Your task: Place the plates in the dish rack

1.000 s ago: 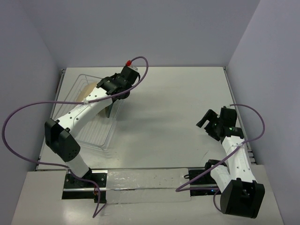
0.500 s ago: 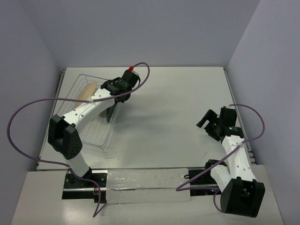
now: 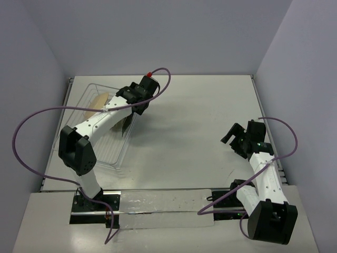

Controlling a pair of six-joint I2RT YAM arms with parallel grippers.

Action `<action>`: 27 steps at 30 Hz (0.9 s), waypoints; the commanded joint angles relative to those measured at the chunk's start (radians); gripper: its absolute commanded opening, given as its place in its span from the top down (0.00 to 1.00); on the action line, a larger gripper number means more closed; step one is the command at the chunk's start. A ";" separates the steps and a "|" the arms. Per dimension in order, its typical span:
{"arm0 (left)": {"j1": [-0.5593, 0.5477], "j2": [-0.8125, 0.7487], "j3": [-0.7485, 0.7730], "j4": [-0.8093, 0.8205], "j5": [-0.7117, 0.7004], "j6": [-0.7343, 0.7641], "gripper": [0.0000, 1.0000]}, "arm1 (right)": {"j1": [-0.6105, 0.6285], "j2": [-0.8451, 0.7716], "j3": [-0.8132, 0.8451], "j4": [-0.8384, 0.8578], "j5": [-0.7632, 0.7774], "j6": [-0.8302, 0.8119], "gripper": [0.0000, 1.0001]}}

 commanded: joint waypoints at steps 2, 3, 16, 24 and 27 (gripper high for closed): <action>-0.032 -0.067 0.047 -0.009 0.027 -0.017 0.17 | 0.006 -0.032 0.033 0.013 0.002 -0.016 0.06; -0.037 -0.074 0.052 -0.008 0.035 -0.021 0.14 | 0.006 -0.037 0.033 0.013 0.001 -0.018 0.06; -0.143 -0.317 0.116 0.088 0.231 -0.195 0.01 | 0.006 -0.083 0.049 0.002 -0.011 -0.019 0.00; -0.140 -0.657 -0.212 0.327 -0.028 -0.671 0.01 | 0.006 -0.175 0.079 -0.048 0.089 0.021 0.00; -0.135 -0.817 -0.427 0.403 -0.062 -0.736 0.01 | 0.007 -0.218 0.106 -0.073 0.121 0.031 0.00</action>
